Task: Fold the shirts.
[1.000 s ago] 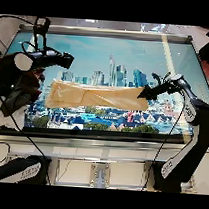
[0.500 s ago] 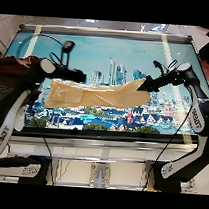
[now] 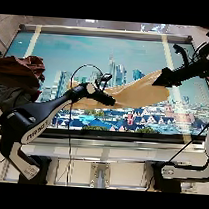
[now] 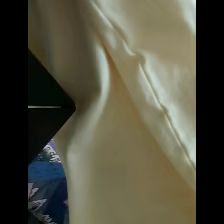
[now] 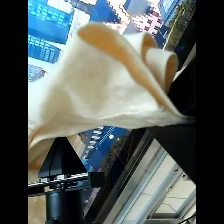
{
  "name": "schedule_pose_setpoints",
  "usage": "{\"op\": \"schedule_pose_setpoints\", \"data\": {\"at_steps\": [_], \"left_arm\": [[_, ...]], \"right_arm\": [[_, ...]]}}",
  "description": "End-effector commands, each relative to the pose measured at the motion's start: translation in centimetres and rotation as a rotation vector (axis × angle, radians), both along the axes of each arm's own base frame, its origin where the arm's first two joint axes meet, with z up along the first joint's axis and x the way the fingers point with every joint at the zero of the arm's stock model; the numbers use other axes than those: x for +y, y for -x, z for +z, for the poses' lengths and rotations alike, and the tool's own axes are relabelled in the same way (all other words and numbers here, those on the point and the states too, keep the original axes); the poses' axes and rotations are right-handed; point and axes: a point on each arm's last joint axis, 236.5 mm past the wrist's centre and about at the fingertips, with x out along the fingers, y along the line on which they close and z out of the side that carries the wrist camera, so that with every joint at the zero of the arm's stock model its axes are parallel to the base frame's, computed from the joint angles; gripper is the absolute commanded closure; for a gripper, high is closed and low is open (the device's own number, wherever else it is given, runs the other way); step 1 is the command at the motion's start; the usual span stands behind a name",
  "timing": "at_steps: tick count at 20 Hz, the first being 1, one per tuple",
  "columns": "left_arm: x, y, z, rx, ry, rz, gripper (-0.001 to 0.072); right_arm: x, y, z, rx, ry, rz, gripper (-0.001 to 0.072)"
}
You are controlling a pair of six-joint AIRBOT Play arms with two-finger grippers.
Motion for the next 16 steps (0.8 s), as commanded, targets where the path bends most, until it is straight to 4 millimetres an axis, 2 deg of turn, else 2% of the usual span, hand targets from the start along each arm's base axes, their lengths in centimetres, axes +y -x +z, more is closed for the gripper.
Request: {"op": "schedule_pose_setpoints", "data": {"at_steps": [1,2,4,5,7,8,10,12,13,15,16], "left_arm": [[-0.8,-3.0,4.7,-0.100,0.072,0.046,0.0693],[0.3,-4.5,7.7,-0.153,0.098,0.074,0.0693],[3.9,-7.0,13.9,-0.259,0.144,0.141,0.0693],[6.6,-8.0,17.4,-0.316,0.162,0.185,0.0693],[12.3,-9.2,23.7,-0.442,0.168,0.269,0.0693],[15.3,-9.3,26.7,-0.500,0.171,0.315,0.0693],[19.7,-8.5,31.1,-0.574,0.176,0.382,0.0693],[23.2,-7.0,33.4,-0.598,0.162,0.421,0.0693],[24.2,-6.2,33.7,-0.589,0.150,0.426,0.0693],[25.7,-4.8,33.5,-0.550,0.122,0.424,0.0693],[26.3,-4.3,33.1,-0.527,0.109,0.422,0.0693]], "right_arm": [[1.4,0.4,2.1,-0.030,0.035,0.008,0.0707],[3.1,0.5,2.2,-0.037,0.030,0.031,0.0707],[7.1,-0.1,2.2,-0.072,0.014,0.061,0.0707],[9.6,-0.7,2.2,-0.105,0.000,0.074,0.0707],[16.0,-1.9,1.9,-0.185,-0.043,0.106,0.0707],[19.7,-2.3,1.5,-0.224,-0.070,0.122,0.0707],[27.2,-2.7,0.6,-0.303,-0.147,0.140,0.0706],[33.6,-3.6,0.1,-0.406,-0.229,0.108,0.0702],[36.0,-3.9,0.2,-0.463,-0.264,0.085,0.0652],[39.0,-3.8,1.4,-0.529,-0.335,0.043,0.0146],[39.3,-3.5,1.6,-0.540,-0.335,0.051,0.0118]]}}
